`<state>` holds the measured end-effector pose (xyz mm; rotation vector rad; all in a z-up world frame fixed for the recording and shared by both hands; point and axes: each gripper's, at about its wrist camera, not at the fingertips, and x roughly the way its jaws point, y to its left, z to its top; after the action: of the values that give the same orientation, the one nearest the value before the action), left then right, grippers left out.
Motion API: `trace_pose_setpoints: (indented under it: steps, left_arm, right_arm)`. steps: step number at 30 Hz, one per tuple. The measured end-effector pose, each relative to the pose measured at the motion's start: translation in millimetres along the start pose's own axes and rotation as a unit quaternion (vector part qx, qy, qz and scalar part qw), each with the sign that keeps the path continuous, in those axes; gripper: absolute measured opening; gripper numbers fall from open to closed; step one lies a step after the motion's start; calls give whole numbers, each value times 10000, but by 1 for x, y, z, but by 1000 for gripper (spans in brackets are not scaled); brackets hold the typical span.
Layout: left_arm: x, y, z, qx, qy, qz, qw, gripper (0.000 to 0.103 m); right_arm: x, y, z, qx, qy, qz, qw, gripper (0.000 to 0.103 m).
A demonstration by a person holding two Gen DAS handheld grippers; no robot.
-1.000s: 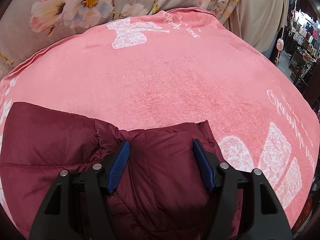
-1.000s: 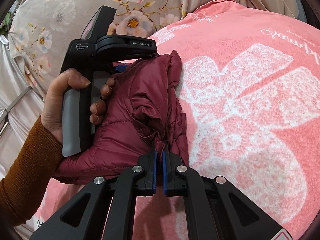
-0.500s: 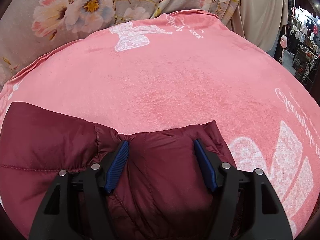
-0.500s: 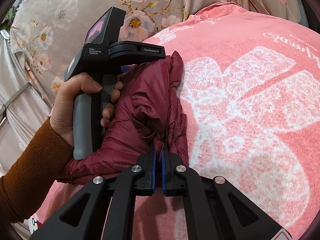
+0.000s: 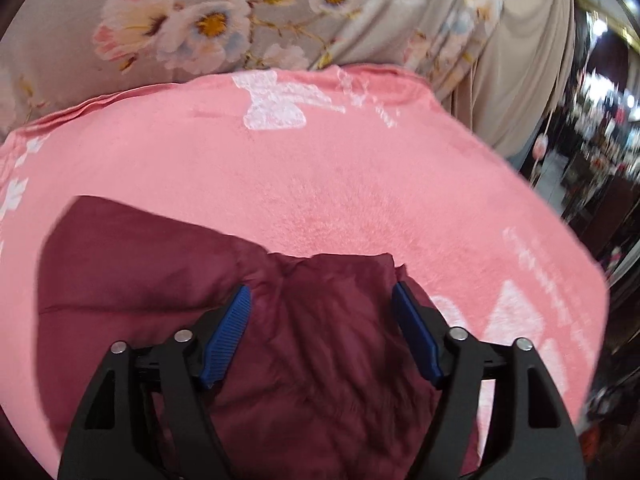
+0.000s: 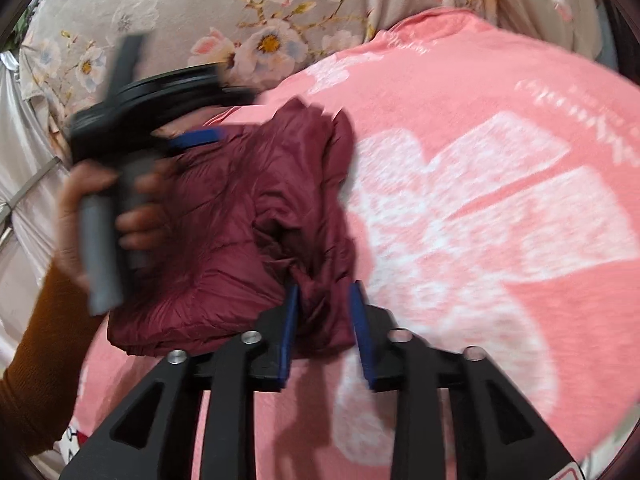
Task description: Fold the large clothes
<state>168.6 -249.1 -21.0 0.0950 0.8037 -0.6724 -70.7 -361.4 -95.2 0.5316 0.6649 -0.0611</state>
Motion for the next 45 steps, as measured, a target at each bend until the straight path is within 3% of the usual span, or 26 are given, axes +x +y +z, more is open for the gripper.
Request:
trace_pose_setpoints:
  steps: [3,6,9,13,17,18,23,26,29,34,37,45]
  left_arm:
    - [-57,36,3,-442,-307,-20,9985,84]
    - [-93,78,-7,-968,-399,48,9945,86]
    - [-112,111,-22,-1435,-391,35,9889,86]
    - [-121,126,-39,-1460,-330,255,9884,86]
    - [-113,129,-52,-1547,-164,163,9877,85]
    - [-112,127,-52,-1561,-179,145,9875,86]
    - [-106,86,-21,-866,-262,-86,9959,85]
    - [-81,53,5,-296,-88,-244,9992,85]
    - [-36,19,23,189,355,-275,9988,82]
    - [31,-14,22,767,929,185,9925,76]
    - [51,-16,13,849,979,450,9905,77]
    - [68,-10,10,732,1073,515,9902,78]
  right_arm:
    - [-17,10,27,-142,-310,-160,9993,31]
    - [-15,32,65,-371,-529,-78,9979,36]
    - [9,53,102,-309,-420,75,9986,36]
    - [56,64,124,90,-110,-182,9997,35]
    - [86,61,116,319,95,-525,9981,11]
    - [89,58,111,369,145,-500,9980,10]
    - [87,51,90,260,202,-633,9975,7]
    - [81,49,89,288,226,-627,9974,7]
    - [61,54,86,135,88,-577,9982,7]
    - [59,64,75,-335,247,-839,9956,7]
    - [69,55,69,-275,406,-897,9948,6]
    - [86,43,49,-144,508,-948,9941,3]
